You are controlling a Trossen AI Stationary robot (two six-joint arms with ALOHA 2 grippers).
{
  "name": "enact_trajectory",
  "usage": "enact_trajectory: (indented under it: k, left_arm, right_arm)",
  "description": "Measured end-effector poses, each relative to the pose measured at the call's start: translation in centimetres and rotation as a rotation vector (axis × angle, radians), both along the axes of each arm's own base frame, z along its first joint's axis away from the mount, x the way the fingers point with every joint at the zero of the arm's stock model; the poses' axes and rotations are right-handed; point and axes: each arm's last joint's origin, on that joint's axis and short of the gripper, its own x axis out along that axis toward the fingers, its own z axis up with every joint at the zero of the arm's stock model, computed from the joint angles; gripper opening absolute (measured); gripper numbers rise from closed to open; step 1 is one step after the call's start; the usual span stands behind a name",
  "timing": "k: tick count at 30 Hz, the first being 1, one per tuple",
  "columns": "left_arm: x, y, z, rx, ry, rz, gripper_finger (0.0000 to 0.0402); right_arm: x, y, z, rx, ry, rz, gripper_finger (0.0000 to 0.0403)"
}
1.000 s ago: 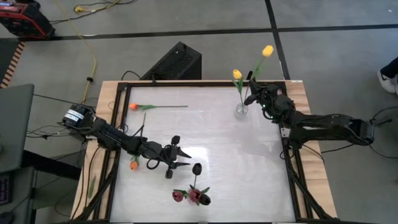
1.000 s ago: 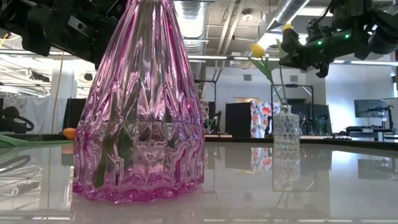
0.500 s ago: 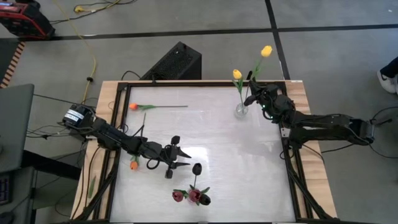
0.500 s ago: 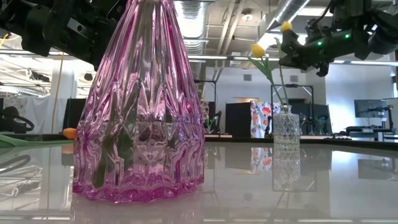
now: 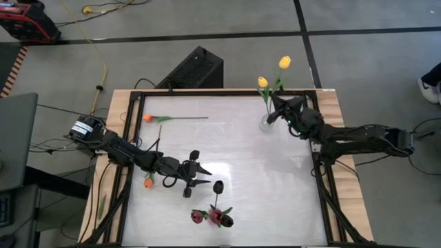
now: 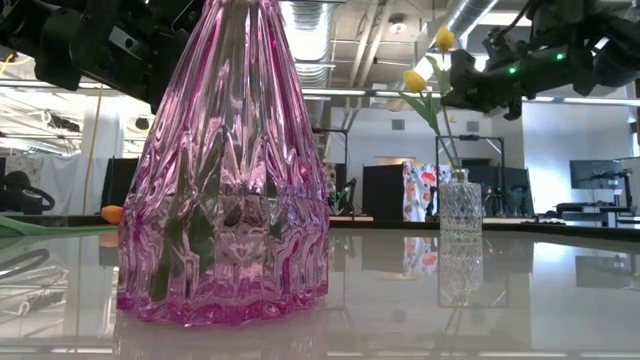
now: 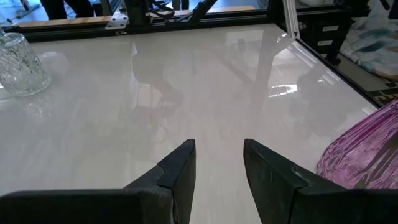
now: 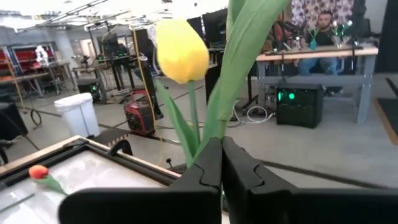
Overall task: Sort flowers into vase by color
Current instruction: Put the yellow tulip into the transparent vase, then put the bottom orange tulip into the transparent vase
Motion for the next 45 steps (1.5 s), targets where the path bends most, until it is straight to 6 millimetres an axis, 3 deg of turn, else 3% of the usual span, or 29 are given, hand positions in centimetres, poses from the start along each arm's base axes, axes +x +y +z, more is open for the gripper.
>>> enact_trajectory:
  k: [15,21,30,36,40,45]
  left_arm:
    - [0.0,-0.1,0.0,-0.014,0.004,-0.015,0.0125]
    - [0.0,-0.1,0.0,-0.015,0.005,-0.015,0.0125]
    - [-0.1,0.0,-0.4,-0.043,0.049,-0.001,0.0125]
    - [-0.5,0.0,-0.5,-0.123,0.111,0.008,0.0125]
    - [-1.0,1.0,1.4,-0.171,0.185,0.089,0.0125]
    - [-2.2,4.1,5.9,-0.202,0.360,0.401,0.0125]
  right_arm:
    - [-0.4,1.2,-0.2,-0.040,0.156,0.053,0.0090]
    - [-1.4,1.6,-1.1,0.020,0.292,0.060,0.0125]
    - [-2.9,2.7,-1.3,0.061,0.353,0.103,0.0181]
    - [-3.1,4.1,-0.6,0.054,0.279,0.290,0.0193]
    - [-2.7,5.5,-0.4,0.062,0.245,0.471,0.0191]
    - [-1.9,7.2,-0.4,0.068,0.219,0.606,0.0185]
